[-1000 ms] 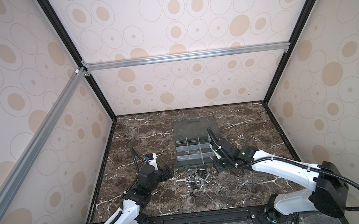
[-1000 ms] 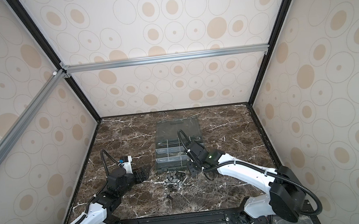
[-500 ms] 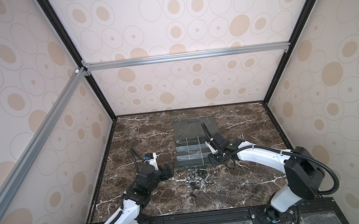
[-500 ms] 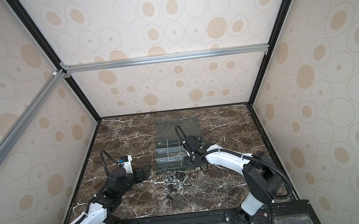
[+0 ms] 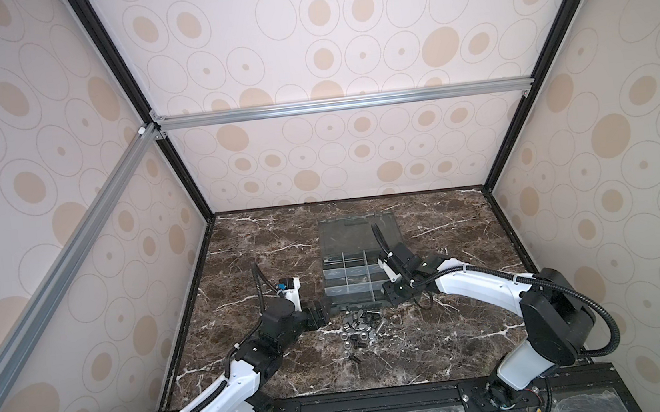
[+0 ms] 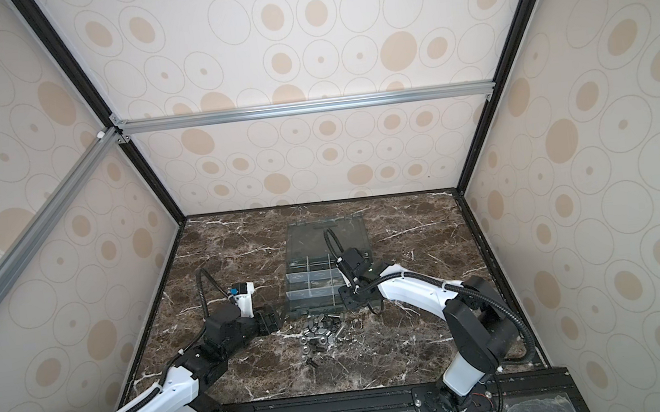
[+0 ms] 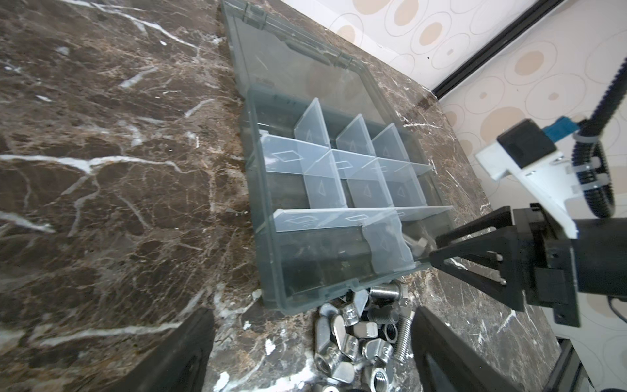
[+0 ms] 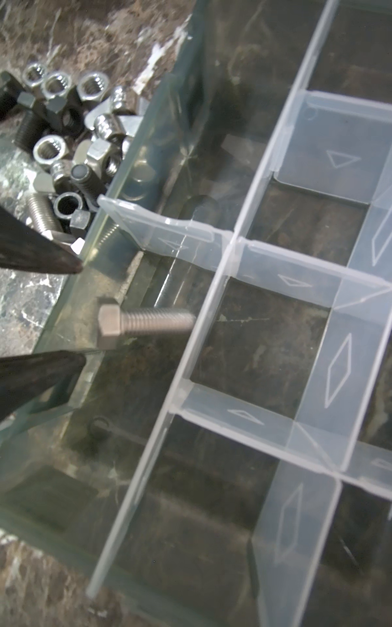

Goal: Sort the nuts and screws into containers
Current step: 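Lift the silver bolt with the right gripper and drop it into the box, then lower the right gripper back to the pile while the left gripper holds near the box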

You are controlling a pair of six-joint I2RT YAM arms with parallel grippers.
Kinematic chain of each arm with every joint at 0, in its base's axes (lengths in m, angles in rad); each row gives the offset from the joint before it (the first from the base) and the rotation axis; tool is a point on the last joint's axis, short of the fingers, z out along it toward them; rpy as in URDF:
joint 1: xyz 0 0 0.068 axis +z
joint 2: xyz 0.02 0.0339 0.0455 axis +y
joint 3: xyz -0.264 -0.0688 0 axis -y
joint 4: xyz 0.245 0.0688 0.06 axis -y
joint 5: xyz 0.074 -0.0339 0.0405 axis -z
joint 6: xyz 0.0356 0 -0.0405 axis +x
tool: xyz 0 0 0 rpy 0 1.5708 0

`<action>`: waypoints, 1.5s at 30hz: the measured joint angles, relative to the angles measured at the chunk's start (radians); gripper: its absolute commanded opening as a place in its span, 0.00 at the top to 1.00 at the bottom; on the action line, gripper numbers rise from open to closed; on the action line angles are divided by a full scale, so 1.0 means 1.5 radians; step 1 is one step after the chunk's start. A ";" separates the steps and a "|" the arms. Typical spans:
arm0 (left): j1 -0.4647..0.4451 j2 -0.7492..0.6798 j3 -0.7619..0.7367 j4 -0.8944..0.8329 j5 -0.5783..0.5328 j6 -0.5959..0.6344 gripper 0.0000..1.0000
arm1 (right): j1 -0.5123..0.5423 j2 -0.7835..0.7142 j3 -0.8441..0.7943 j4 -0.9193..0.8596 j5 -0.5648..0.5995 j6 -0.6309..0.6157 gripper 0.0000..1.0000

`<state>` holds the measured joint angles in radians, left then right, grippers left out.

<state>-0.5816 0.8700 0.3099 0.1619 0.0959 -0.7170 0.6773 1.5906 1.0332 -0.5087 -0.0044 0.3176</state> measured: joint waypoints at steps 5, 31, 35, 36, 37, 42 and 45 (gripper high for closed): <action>-0.046 0.014 0.029 -0.027 -0.022 0.003 0.13 | -0.001 0.000 0.001 -0.003 -0.001 -0.001 0.48; -0.202 0.175 0.093 -0.025 -0.090 0.009 0.30 | 0.007 -0.183 -0.105 -0.035 -0.020 0.055 0.45; -0.205 0.176 0.094 -0.025 -0.096 0.006 0.30 | 0.030 -0.184 -0.126 -0.033 -0.020 0.075 0.44; -0.205 0.176 0.094 -0.025 -0.098 0.005 0.30 | 0.037 -0.184 -0.129 -0.032 -0.020 0.081 0.44; -0.205 0.176 0.094 -0.025 -0.100 0.004 0.30 | 0.043 -0.184 -0.131 -0.031 -0.020 0.085 0.45; -0.207 0.169 0.093 -0.025 -0.111 -0.002 0.29 | 0.073 -0.174 -0.135 -0.019 -0.015 0.108 0.44; -0.208 0.160 0.093 -0.025 -0.116 -0.004 0.29 | 0.083 -0.158 -0.135 -0.015 -0.010 0.117 0.44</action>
<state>-0.8928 1.1099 0.4496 0.1242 -0.0784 -0.7227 0.8017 1.3529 0.8307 -0.5312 -0.0200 0.4934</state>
